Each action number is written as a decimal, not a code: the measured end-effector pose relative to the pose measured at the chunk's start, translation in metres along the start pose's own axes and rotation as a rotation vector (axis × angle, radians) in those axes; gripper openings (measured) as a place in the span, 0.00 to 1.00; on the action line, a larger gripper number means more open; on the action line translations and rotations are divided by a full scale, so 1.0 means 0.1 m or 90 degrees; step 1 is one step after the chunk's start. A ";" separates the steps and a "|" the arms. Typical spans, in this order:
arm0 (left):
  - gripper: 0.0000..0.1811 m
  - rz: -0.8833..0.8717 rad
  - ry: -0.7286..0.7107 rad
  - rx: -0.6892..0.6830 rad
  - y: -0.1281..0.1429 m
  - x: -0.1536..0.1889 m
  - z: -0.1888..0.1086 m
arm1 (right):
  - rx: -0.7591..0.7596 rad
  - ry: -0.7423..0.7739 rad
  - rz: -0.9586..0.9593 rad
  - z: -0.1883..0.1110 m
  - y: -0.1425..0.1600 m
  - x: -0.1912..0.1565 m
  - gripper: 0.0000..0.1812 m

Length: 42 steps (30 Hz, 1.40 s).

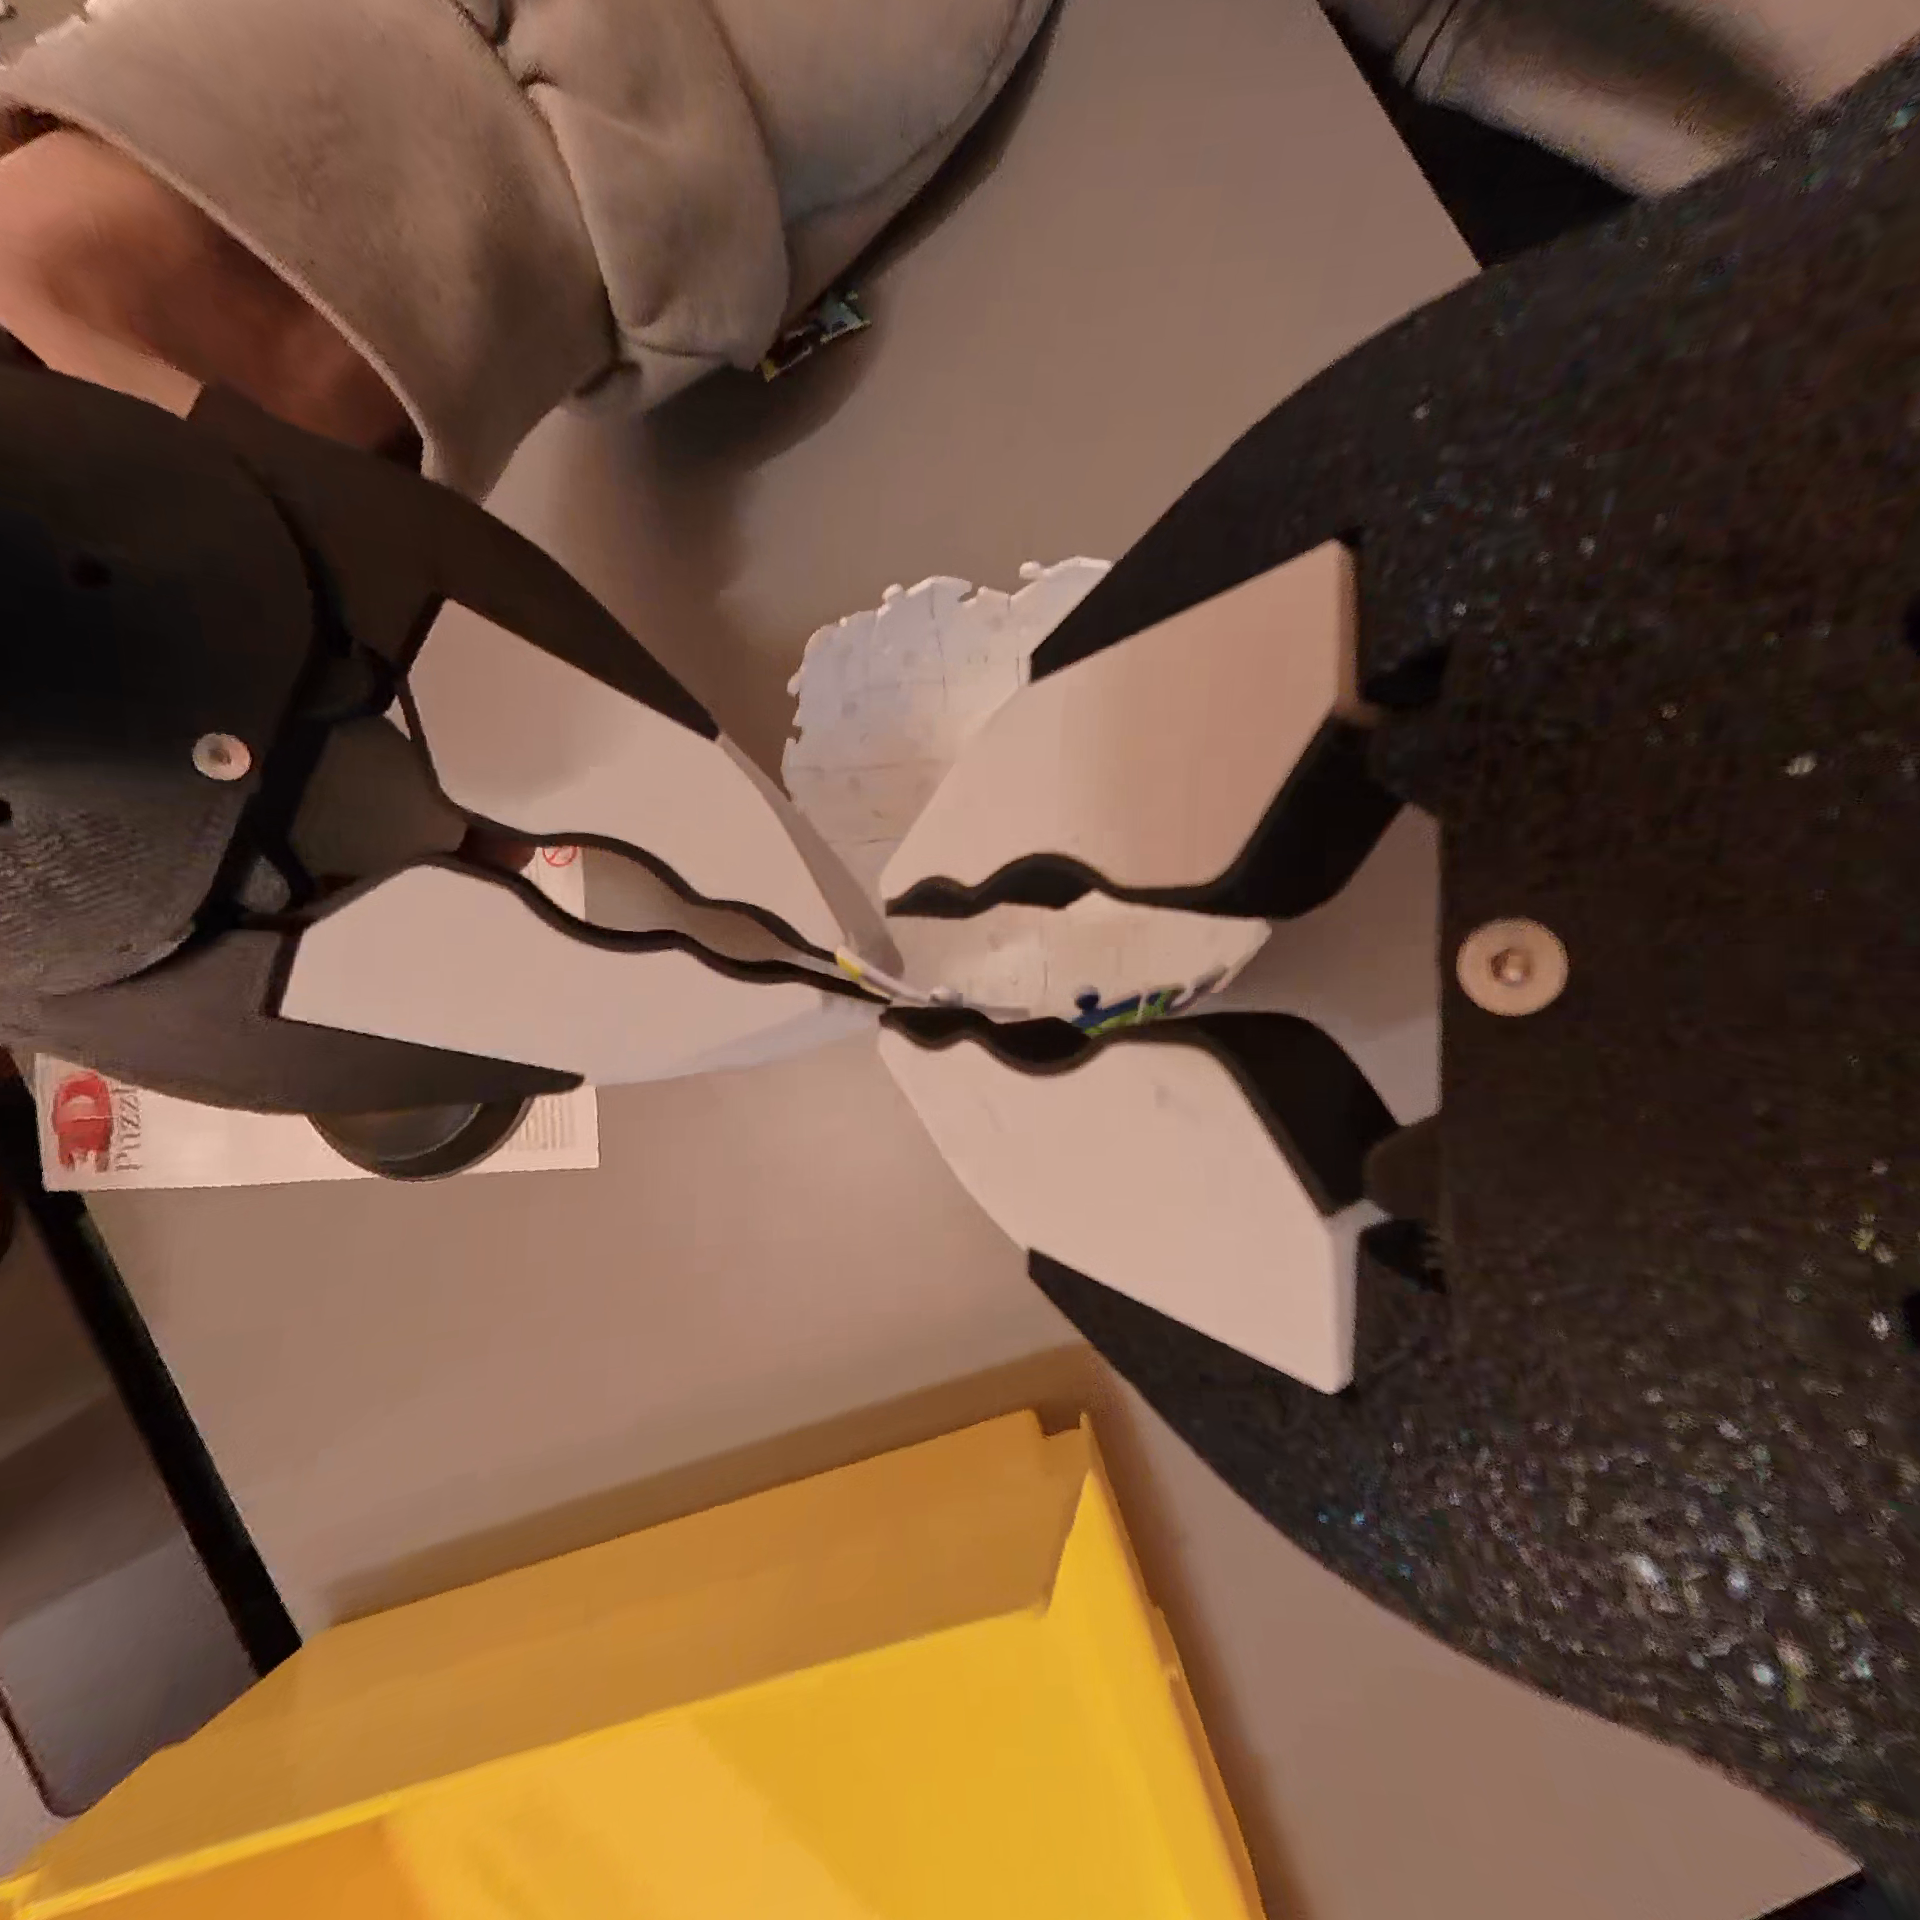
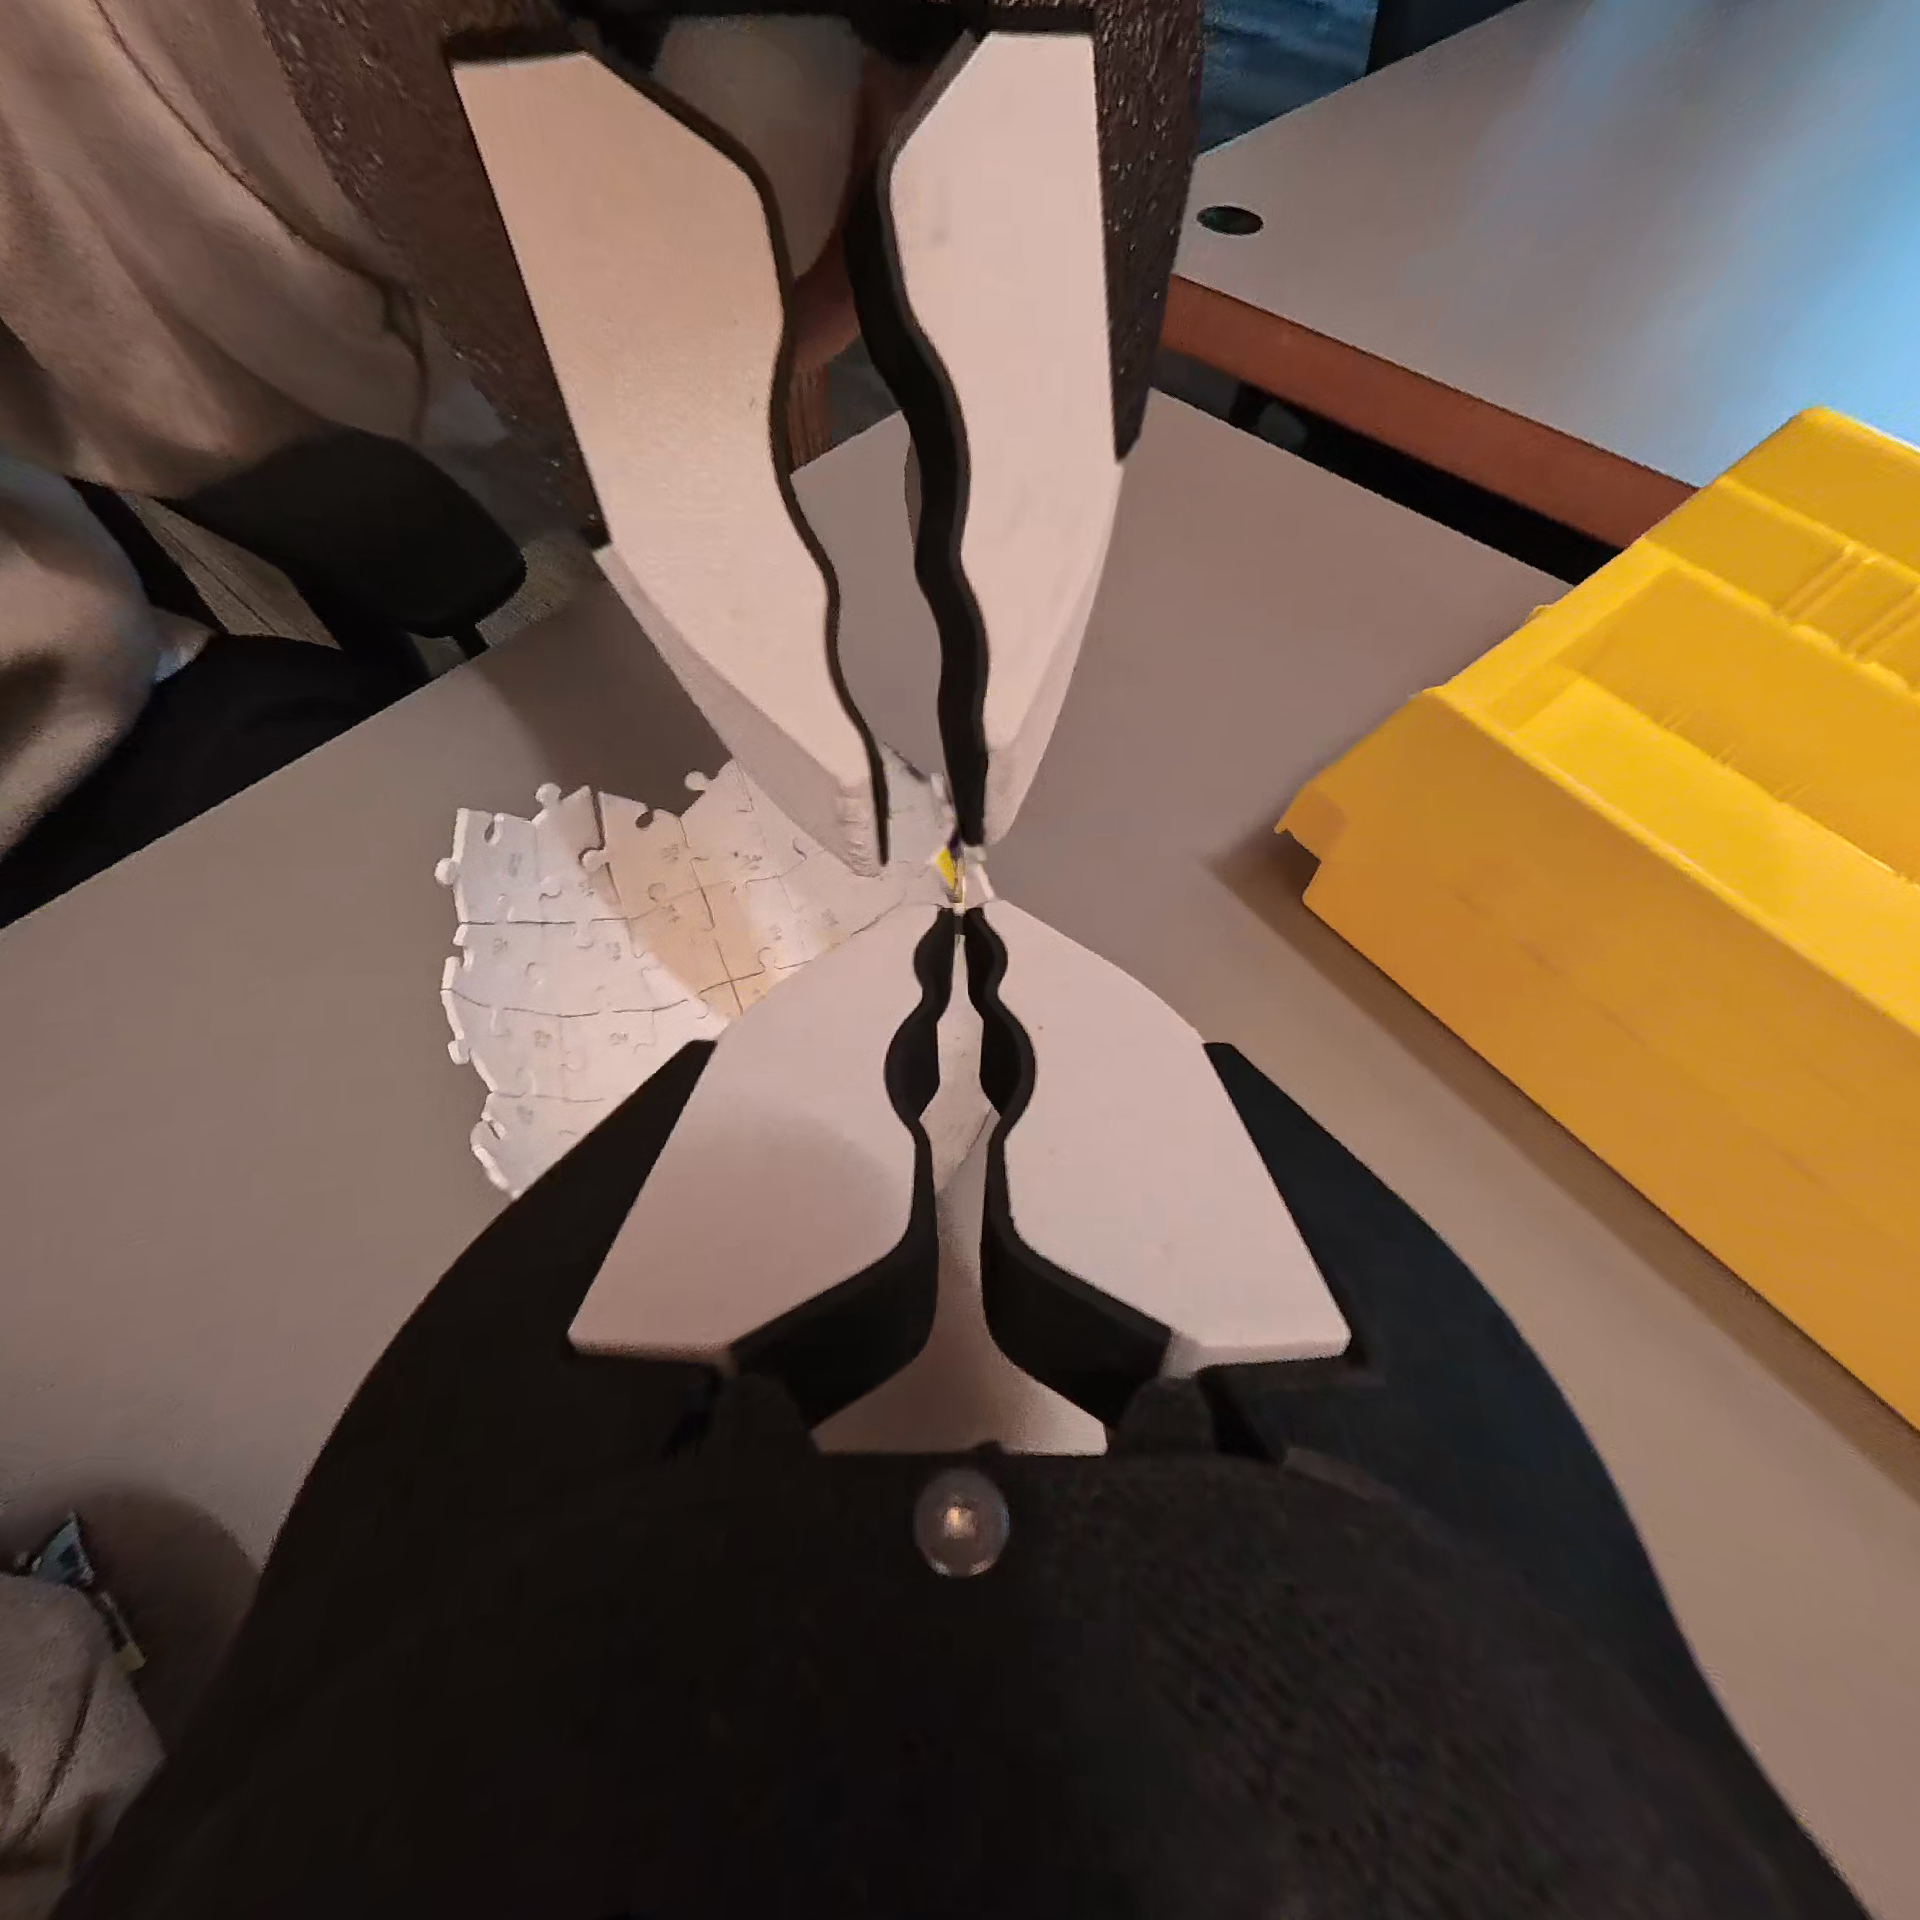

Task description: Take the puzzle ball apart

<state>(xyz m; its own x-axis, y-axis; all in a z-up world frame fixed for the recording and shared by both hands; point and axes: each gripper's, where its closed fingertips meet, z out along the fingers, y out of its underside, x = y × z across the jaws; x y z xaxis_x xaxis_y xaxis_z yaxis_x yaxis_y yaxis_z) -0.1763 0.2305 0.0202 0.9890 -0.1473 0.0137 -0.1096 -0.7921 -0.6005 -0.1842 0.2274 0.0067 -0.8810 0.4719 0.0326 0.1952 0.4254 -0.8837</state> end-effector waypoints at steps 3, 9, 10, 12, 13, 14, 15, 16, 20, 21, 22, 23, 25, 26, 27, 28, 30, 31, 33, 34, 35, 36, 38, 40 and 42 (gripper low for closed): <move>0.06 0.008 -0.007 -0.024 0.04 -0.01 0.04 | 0.002 -0.008 0.004 0.01 0.01 -0.01 0.01; 0.13 -0.001 -0.046 -0.024 0.06 -0.12 0.01 | 0.064 0.005 0.026 -0.11 -0.09 0.04 0.01; 0.13 -0.008 -0.052 -0.017 0.05 -0.15 -0.01 | 0.099 0.006 0.030 -0.16 -0.16 0.06 0.01; 0.11 -0.024 -0.047 0.000 0.04 -0.17 -0.03 | 0.170 0.001 0.044 -0.25 -0.30 0.07 0.01; 0.10 -0.029 -0.036 0.008 0.04 -0.16 -0.03 | 0.196 -0.006 0.052 -0.28 -0.35 0.06 0.01; 0.10 -0.031 -0.024 0.022 0.01 -0.15 -0.04 | 0.211 -0.013 0.057 -0.29 -0.38 0.05 0.01; 0.05 -0.028 -0.015 0.045 -0.03 -0.13 -0.06 | 0.217 -0.007 0.066 -0.30 -0.38 0.08 0.01; 0.00 -0.019 -0.009 0.068 -0.08 -0.12 -0.09 | 0.230 -0.010 0.075 -0.32 -0.40 0.08 0.01; 0.00 0.010 -0.012 0.140 -0.21 -0.12 -0.20 | 0.278 -0.032 0.104 -0.39 -0.47 0.08 0.01; 0.00 0.017 -0.011 0.150 -0.23 -0.11 -0.21 | 0.280 -0.031 0.104 -0.40 -0.48 0.09 0.01; 0.00 0.024 -0.012 0.157 -0.25 -0.10 -0.21 | 0.280 -0.027 0.104 -0.40 -0.47 0.10 0.01; 0.00 0.030 -0.012 0.166 -0.26 -0.10 -0.22 | 0.271 -0.024 0.102 -0.40 -0.45 0.10 0.02; 0.00 0.027 0.006 0.180 -0.29 -0.06 -0.24 | 0.281 -0.021 0.093 -0.41 -0.48 0.10 0.02; 0.02 0.017 0.012 0.185 -0.30 -0.06 -0.24 | 0.285 -0.014 0.093 -0.41 -0.49 0.12 0.02; 0.04 0.004 0.017 0.190 -0.32 -0.07 -0.25 | 0.281 -0.010 0.098 -0.41 -0.48 0.13 0.01; 0.04 -0.004 0.019 0.188 -0.31 -0.08 -0.25 | 0.272 -0.010 0.100 -0.40 -0.47 0.13 0.01; 0.01 0.001 0.002 0.181 -0.29 -0.11 -0.23 | 0.262 -0.005 0.093 -0.38 -0.45 0.13 0.01; 0.00 0.007 -0.008 0.180 -0.28 -0.12 -0.23 | 0.256 -0.007 0.096 -0.37 -0.44 0.13 0.01; 0.00 0.012 -0.014 0.173 -0.26 -0.12 -0.21 | 0.243 -0.007 0.094 -0.35 -0.41 0.13 0.01; 0.02 0.015 -0.016 0.168 -0.25 -0.12 -0.21 | 0.227 0.000 0.094 -0.33 -0.37 0.14 0.01; 0.04 0.017 -0.018 0.166 -0.25 -0.12 -0.21 | 0.203 -0.002 0.096 -0.31 -0.32 0.13 0.01; 0.05 0.020 -0.021 0.165 -0.25 -0.12 -0.21 | 0.174 -0.003 0.095 -0.29 -0.26 0.12 0.01; 0.07 0.024 -0.028 0.160 -0.26 -0.12 -0.23 | 0.105 0.007 0.079 -0.24 -0.12 0.11 0.01; 0.10 0.028 -0.022 0.145 -0.25 -0.09 -0.21 | 0.041 0.004 0.058 -0.19 -0.01 0.06 0.01; 0.11 0.025 -0.015 0.108 -0.18 -0.05 -0.15 | -0.022 0.013 0.028 -0.13 0.07 0.03 0.01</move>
<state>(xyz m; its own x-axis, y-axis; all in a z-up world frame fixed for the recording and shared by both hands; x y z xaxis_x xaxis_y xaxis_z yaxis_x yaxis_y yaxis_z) -0.1811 0.2367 0.0435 0.9865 -0.1613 -0.0295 -0.1319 -0.6739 -0.7270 -0.1796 0.2423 0.0066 -0.8626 0.5059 0.0043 0.2483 0.4307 -0.8677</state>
